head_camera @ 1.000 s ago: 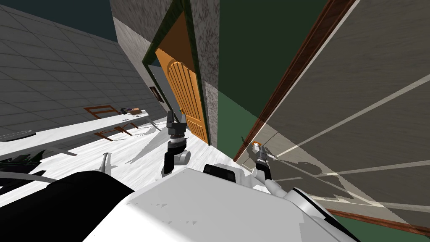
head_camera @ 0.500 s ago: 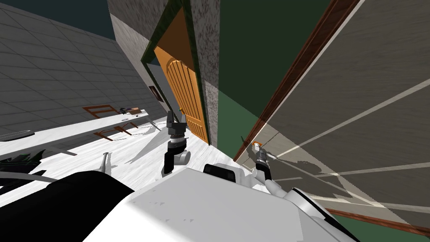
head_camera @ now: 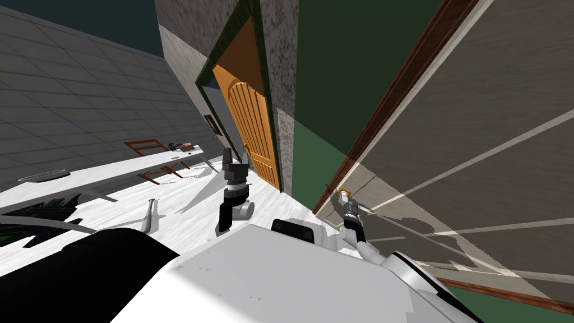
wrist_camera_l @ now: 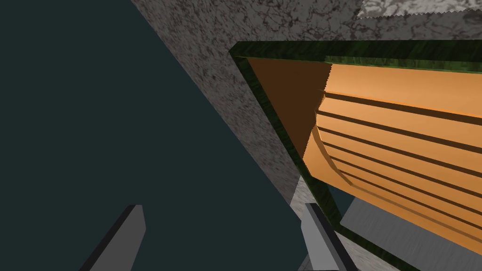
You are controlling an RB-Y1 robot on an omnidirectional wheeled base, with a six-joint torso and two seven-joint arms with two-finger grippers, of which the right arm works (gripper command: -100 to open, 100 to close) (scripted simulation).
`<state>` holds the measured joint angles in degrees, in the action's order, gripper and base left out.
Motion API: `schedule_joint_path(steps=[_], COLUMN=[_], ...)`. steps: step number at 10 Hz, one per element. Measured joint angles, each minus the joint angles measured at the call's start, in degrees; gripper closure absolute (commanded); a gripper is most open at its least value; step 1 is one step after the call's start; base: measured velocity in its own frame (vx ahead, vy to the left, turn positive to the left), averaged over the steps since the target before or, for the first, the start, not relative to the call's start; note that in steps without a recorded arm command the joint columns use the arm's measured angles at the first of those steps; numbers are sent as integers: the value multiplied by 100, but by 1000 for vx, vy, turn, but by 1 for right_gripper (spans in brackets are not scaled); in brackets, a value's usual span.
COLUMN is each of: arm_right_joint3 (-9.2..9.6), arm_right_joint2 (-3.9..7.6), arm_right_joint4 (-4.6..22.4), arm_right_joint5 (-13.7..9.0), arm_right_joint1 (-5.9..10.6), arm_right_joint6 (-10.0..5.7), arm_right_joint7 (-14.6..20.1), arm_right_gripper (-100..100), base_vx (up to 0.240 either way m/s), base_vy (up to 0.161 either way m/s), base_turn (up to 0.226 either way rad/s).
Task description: Pull the door open
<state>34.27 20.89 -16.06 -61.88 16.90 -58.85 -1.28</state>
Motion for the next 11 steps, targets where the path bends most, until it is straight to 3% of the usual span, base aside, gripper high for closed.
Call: schedule_joint_path(steps=[1, 2, 4, 5, 6, 9, 11], arm_right_joint3=[12, -15, 54, 74, 129, 229, 285], arm_right_joint2=[7, 72, 164, 222, 226, 371, 409], arm_right_joint4=[-8, -267, -166, -258, -169, -340, -414], arm_right_joint5=[21, -4, 134, 183, 266, 440, 455], arm_right_joint1=[-33, -165, -162, -219, -200, -340, -400], arm_right_joint6=[-7, 63, 16, 14, -26, -33, -20], arm_right_joint7=[41, -64, 116, 158, 268, 446, 466], arm_right_gripper=[100, 100, 100, 100, 100, 100, 100], base_vx=[-66, -140, -183, -205, -198, -182, -183], base_vy=[30, 19, -18, -32, -44, -19, -39], base_turn=[-8, 136, 106, 83, 93, 65, 85])
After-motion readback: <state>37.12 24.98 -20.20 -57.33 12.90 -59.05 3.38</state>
